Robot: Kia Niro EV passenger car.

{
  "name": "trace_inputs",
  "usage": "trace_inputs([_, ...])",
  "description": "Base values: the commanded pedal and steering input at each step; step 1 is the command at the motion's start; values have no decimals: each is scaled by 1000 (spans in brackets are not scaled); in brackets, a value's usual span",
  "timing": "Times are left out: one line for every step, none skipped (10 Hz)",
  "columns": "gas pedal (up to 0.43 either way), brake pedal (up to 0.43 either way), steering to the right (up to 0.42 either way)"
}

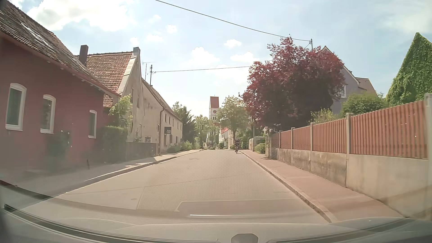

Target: Follow the waypoints while adhering to traffic rules and regulations

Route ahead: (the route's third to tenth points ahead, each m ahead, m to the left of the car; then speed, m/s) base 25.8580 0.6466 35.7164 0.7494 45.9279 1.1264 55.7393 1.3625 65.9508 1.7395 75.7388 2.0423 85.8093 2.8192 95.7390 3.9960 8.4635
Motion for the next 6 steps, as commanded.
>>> trace_inputs([228,0,8])
trace_inputs([189,0,5])
trace_inputs([189,0,5])
trace_inputs([177,0,5])
trace_inputs([177,0,5])
trace_inputs([169,0,4])
